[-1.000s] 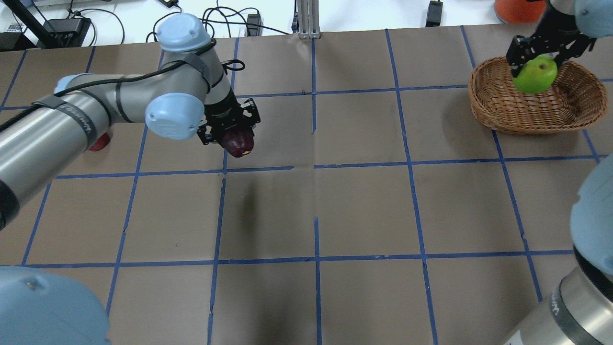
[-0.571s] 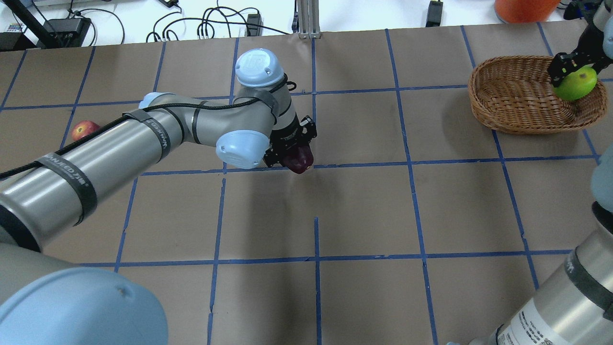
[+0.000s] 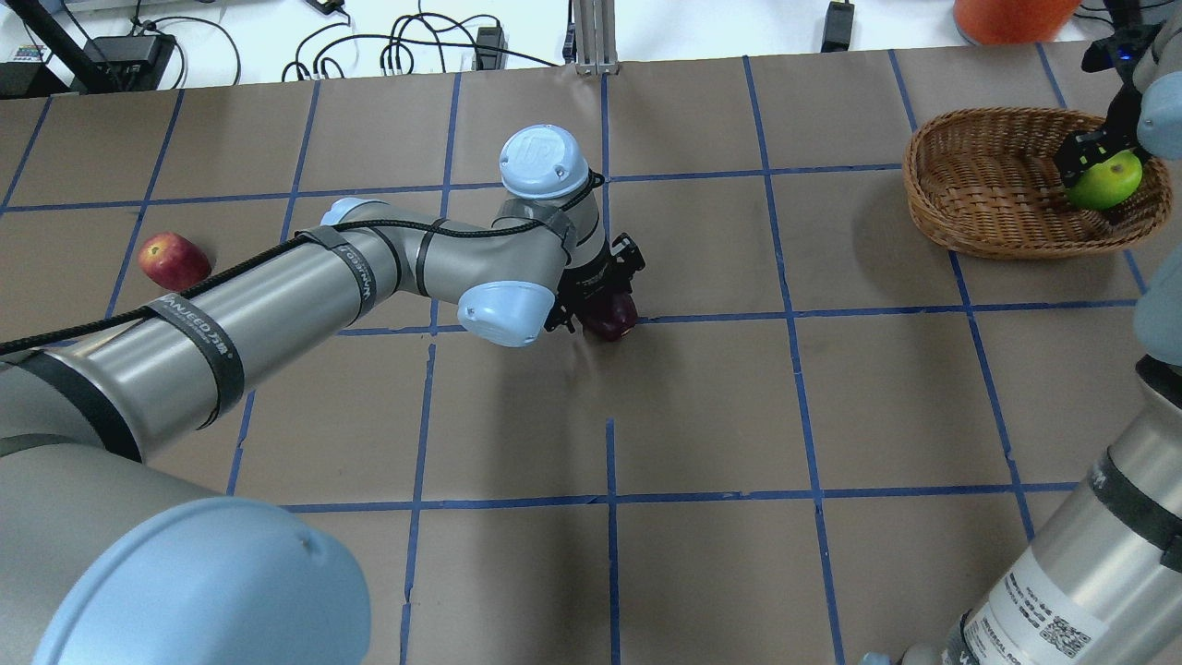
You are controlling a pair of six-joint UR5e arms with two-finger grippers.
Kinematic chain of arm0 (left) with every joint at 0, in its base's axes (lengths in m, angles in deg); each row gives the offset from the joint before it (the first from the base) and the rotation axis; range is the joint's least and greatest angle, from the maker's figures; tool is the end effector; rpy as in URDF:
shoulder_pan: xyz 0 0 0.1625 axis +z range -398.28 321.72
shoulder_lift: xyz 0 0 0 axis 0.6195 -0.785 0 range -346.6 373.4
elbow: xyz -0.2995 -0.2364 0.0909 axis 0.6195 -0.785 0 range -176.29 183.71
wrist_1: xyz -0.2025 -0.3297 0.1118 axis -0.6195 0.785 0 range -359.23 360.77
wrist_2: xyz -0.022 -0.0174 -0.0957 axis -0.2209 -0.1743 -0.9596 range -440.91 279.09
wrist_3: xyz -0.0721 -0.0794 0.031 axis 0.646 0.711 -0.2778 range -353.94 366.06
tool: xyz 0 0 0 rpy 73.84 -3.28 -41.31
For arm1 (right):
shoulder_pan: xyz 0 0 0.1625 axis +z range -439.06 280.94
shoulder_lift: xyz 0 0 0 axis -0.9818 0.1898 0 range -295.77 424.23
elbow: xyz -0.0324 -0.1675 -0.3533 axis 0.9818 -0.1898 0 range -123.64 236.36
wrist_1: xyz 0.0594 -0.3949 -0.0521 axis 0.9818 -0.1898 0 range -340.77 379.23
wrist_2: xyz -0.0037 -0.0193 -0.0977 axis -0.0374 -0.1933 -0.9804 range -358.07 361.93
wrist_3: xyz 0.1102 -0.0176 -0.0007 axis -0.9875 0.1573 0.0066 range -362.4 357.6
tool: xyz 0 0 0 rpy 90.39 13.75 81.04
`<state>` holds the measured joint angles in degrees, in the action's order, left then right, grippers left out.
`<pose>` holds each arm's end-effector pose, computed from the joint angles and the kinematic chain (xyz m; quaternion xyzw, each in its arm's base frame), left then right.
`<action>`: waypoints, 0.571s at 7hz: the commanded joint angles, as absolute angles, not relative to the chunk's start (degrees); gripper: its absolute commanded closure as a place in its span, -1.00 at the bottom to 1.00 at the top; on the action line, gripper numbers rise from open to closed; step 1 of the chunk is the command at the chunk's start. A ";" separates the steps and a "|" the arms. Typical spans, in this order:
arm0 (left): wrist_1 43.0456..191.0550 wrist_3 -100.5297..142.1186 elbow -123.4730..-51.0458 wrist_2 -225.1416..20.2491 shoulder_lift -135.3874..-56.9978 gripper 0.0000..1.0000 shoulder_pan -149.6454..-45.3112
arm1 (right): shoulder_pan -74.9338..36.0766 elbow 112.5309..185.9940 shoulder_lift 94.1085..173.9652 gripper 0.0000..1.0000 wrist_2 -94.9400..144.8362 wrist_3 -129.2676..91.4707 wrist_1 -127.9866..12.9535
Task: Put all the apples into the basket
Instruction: 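Drop green apple in basket with right gripper while left centers dark red apple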
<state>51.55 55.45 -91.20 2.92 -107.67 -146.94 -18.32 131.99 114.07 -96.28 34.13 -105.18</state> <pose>-0.3348 -0.5369 0.1700 0.2630 -0.9629 -0.0067 0.0604 -0.2447 -0.6770 0.2027 0.0577 -0.9930 0.0241 0.1006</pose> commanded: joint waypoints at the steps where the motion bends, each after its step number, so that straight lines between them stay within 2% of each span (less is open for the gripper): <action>1: 65.02 46.99 -84.84 3.02 -103.86 -1.00 -143.17 | -17.89 132.03 115.89 -1.00 -96.25 34.34 -104.44; 2: 72.15 36.06 -82.01 5.63 -102.10 -1.00 -139.22 | -16.84 132.12 119.39 -1.00 -95.99 34.34 -99.56; 4: 74.07 11.97 -81.98 11.80 -99.29 -1.00 -129.82 | -10.81 132.20 126.94 -1.00 -94.05 32.16 -89.37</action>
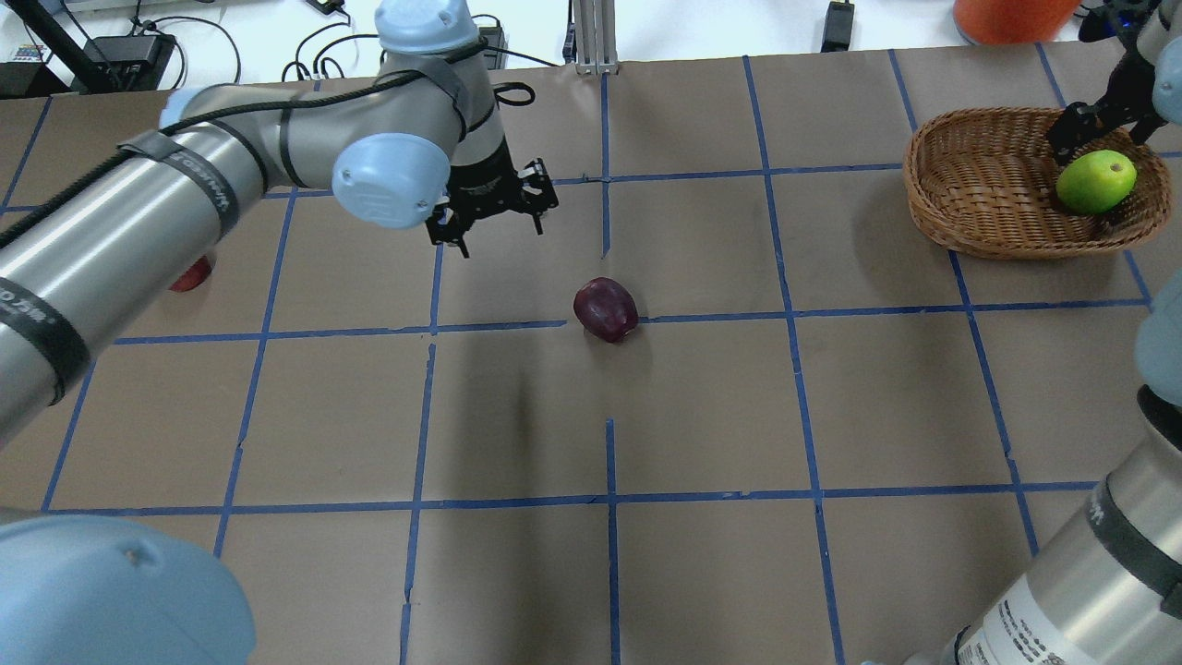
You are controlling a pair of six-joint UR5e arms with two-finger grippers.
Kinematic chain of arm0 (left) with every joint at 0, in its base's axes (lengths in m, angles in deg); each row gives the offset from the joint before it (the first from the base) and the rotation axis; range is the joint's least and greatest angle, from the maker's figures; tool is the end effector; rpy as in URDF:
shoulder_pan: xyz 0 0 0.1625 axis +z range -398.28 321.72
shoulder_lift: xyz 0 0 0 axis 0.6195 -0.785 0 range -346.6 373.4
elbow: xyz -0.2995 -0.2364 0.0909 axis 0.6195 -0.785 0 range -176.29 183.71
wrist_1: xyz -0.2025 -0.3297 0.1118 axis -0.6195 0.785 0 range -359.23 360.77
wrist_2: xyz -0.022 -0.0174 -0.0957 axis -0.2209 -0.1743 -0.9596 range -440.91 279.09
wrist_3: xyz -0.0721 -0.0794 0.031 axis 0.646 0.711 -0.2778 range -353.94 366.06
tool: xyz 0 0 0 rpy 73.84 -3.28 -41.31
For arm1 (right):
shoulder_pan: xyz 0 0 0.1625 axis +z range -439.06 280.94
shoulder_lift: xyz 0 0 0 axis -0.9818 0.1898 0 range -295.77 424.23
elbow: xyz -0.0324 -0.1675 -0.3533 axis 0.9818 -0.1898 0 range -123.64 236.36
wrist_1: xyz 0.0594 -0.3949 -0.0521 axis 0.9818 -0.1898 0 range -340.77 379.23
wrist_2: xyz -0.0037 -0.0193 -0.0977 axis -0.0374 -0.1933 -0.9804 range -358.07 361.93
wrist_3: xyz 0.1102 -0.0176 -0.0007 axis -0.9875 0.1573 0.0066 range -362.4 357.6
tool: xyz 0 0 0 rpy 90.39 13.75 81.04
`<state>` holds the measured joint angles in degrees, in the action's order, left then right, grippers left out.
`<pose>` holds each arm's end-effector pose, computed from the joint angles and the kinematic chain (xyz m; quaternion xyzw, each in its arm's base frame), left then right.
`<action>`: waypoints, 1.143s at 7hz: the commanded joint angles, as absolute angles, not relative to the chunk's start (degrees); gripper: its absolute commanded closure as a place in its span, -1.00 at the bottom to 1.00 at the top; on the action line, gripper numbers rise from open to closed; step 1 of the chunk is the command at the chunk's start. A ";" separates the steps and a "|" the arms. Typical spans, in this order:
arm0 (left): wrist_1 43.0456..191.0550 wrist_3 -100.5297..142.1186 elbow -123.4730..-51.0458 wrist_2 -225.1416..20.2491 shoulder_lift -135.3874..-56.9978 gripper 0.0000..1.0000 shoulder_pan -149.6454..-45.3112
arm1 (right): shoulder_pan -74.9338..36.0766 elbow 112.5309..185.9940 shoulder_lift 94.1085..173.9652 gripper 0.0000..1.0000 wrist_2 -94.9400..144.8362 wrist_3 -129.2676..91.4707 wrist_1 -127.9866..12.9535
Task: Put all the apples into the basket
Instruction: 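Grasp the light red apple with the left while the right grasps the dark apple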
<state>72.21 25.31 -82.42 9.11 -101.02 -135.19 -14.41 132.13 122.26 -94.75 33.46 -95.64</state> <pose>-0.2063 -0.5933 0.2712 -0.1074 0.9941 0.0169 0.0041 -0.1833 -0.6681 0.2819 0.0876 -0.9925 0.0238 0.0816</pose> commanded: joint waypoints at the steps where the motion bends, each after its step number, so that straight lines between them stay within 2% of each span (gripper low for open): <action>1: 73.11 1.51 -81.72 13.03 -99.45 -1.00 -122.99 | -5.64 132.29 130.20 -1.00 -93.53 25.53 -83.57; 2: 72.84 -10.86 -80.68 12.87 -100.93 -1.00 -114.83 | 0.51 132.64 131.89 -1.00 -89.52 15.81 -79.16; 5: 67.43 -38.62 -81.63 11.90 -103.04 -1.00 -100.20 | 20.01 134.48 131.65 -1.00 -83.59 0.52 -78.24; 6: 63.22 -44.50 -81.11 10.07 -105.49 -1.00 -97.63 | 24.78 137.45 131.21 -1.00 -83.68 0.50 -79.63; 8: 62.38 -46.23 -80.67 6.72 -110.07 -1.00 -94.89 | 26.93 144.91 130.77 -1.00 -83.59 1.90 -88.30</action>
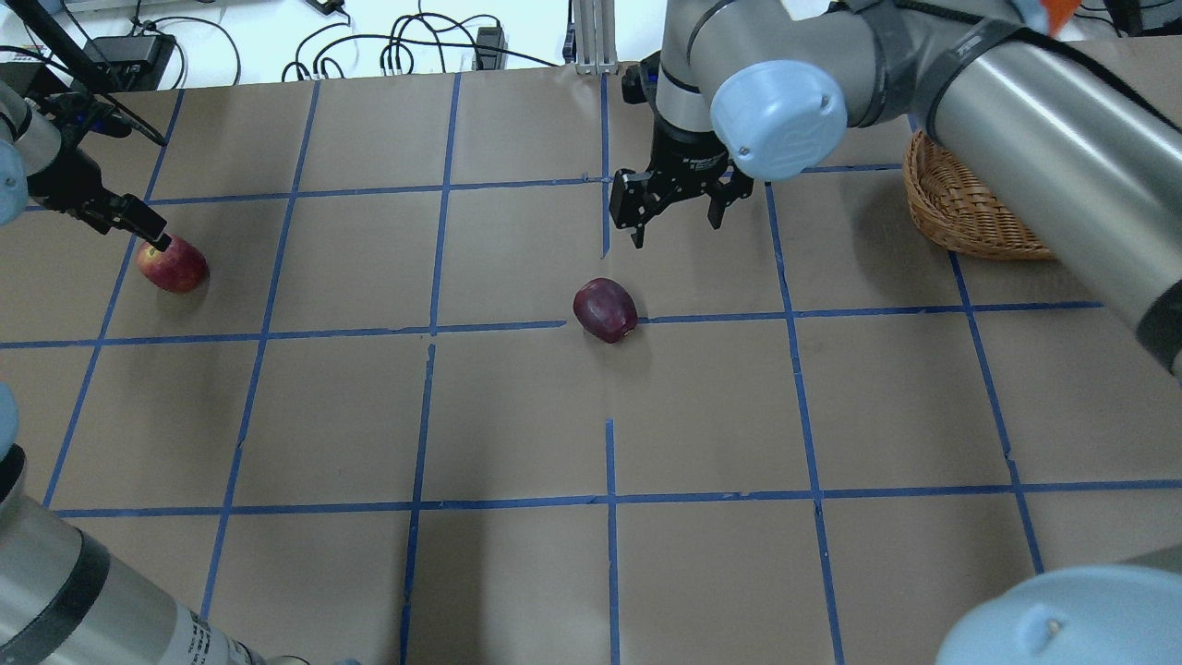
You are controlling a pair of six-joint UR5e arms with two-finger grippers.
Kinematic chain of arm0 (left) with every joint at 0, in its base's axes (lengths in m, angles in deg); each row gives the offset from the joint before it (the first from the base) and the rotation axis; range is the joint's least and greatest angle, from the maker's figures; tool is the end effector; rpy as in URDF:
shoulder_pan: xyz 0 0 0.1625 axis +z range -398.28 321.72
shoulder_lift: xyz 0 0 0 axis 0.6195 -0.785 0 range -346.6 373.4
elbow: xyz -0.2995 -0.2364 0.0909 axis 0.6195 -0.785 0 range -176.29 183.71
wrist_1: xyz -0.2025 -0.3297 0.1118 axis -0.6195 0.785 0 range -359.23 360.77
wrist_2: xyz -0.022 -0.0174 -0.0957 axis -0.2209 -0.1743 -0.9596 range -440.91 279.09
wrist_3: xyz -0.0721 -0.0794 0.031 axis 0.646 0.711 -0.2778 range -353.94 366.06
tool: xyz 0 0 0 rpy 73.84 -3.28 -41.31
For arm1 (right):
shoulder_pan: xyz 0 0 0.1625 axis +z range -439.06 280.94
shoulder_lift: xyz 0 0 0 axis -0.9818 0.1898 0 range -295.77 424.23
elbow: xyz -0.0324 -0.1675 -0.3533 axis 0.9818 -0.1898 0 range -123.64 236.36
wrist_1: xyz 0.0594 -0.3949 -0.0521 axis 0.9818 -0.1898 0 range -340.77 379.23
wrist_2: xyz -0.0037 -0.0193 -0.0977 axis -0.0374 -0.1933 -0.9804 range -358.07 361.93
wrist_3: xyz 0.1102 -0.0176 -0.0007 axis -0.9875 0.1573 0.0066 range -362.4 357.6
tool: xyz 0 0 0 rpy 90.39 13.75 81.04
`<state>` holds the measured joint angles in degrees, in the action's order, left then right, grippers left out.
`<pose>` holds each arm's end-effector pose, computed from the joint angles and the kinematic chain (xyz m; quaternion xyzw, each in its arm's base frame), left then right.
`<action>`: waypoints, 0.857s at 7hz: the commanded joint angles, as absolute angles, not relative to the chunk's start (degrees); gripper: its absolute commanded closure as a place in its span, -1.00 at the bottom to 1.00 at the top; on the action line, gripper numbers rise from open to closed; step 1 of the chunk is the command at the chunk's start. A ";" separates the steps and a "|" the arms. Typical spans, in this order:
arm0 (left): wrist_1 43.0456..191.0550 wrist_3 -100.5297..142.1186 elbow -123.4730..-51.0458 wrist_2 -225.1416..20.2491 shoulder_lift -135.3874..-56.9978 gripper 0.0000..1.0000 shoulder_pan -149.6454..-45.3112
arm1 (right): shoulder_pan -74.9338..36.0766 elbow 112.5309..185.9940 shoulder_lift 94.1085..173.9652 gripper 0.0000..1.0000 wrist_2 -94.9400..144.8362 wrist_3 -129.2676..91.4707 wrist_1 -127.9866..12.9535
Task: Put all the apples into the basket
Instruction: 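Grasp the light red apple with the left while the right grasps the dark apple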
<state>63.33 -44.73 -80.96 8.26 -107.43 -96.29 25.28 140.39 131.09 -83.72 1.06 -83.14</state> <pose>0.2285 -0.6207 0.2275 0.1635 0.9864 -0.0174 0.0058 0.2878 -0.5531 0.2918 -0.1529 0.9866 0.0453 0.0338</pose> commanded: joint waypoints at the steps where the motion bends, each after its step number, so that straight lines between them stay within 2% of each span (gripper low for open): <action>1: 62.38 -46.23 -80.58 6.71 -111.39 -1.00 -94.88 | 28.85 148.52 130.07 -1.00 -83.68 2.17 -92.61; 4: 59.06 -45.79 -80.49 6.63 -115.35 -1.00 -95.32 | 29.92 149.78 125.59 -1.00 -82.98 2.26 -101.43; 5: 59.04 -45.53 -80.23 6.63 -115.36 -0.79 -95.50 | 29.92 149.78 125.32 -1.00 -81.15 2.26 -102.49; 6: 59.13 -44.57 -80.14 6.19 -114.84 -0.01 -95.85 | 29.92 149.87 125.23 -1.00 -79.91 2.17 -102.50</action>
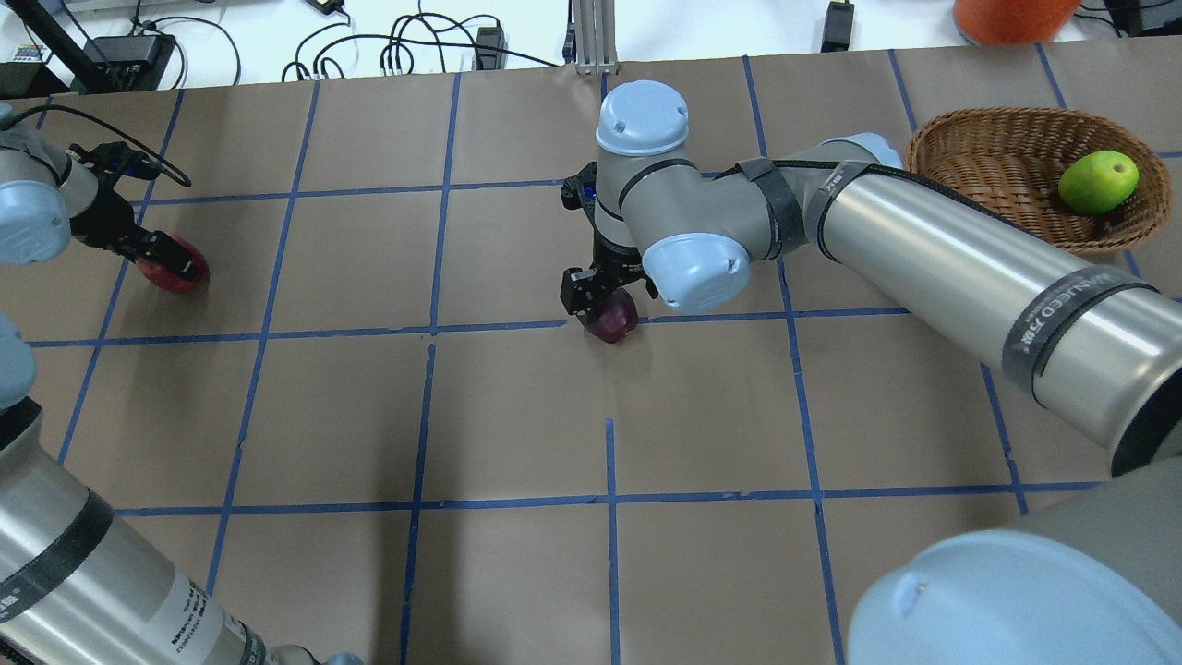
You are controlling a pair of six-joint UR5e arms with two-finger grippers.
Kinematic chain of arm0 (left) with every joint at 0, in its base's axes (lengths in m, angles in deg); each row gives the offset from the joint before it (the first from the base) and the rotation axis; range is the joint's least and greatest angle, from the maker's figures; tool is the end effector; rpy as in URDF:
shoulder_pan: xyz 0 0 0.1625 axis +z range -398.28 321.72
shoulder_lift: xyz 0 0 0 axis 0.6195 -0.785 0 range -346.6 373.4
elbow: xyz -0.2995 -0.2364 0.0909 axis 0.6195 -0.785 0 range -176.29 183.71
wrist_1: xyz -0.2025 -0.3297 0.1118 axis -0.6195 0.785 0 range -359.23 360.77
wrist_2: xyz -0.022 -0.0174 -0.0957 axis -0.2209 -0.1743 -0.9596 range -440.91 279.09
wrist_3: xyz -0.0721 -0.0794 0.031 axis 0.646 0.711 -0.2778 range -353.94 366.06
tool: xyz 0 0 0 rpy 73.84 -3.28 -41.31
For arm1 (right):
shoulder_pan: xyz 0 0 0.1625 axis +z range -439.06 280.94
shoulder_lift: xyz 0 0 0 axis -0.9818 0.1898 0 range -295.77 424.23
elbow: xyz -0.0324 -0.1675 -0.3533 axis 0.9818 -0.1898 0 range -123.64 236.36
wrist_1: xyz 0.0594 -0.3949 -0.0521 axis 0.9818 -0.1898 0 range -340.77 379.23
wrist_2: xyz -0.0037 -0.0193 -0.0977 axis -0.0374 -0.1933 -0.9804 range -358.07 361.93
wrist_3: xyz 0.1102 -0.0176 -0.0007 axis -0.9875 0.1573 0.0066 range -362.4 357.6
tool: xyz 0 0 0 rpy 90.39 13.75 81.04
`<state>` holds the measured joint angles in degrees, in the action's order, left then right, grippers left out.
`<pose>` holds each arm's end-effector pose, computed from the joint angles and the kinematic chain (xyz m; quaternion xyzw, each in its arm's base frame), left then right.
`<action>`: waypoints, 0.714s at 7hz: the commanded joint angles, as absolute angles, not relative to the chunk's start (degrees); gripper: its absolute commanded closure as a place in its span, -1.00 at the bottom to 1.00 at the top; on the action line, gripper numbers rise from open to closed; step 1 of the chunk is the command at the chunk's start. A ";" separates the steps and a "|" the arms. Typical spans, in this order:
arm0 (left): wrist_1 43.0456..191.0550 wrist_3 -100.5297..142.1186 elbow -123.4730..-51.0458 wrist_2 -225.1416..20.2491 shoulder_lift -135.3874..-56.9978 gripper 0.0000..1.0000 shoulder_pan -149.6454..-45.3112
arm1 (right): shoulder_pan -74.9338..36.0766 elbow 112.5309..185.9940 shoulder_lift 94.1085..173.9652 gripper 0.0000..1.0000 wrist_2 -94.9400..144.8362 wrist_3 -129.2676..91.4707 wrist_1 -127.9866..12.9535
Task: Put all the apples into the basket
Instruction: 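Carry dark apple to basket with right gripper while left carries light apple to center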
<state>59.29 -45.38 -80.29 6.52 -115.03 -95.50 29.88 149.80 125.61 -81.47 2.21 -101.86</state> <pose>0.2422 -0.6319 0.1528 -0.1619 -0.9865 0.0088 0.0222 0.3355 -0.5273 0.1926 -0.2032 0.9774 0.0156 0.0561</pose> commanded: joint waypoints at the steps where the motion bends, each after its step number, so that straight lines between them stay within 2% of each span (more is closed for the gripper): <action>1: 60.00 -42.39 -80.40 4.62 -113.18 0.55 -96.03 | 29.92 149.78 124.53 -1.00 -79.90 2.17 -102.50; 3: 64.63 -36.95 -83.20 4.52 -107.66 0.61 -98.48 | 29.92 150.04 123.65 -1.00 -79.81 2.17 -103.64; 4: 65.62 -32.13 -86.78 4.43 -103.62 0.61 -99.18 | 29.92 150.22 122.77 -1.00 -79.81 2.26 -103.64; 5: 65.46 -28.17 -91.34 4.34 -100.01 0.61 -101.45 | 29.92 149.87 121.89 -0.78 -79.90 2.78 -104.86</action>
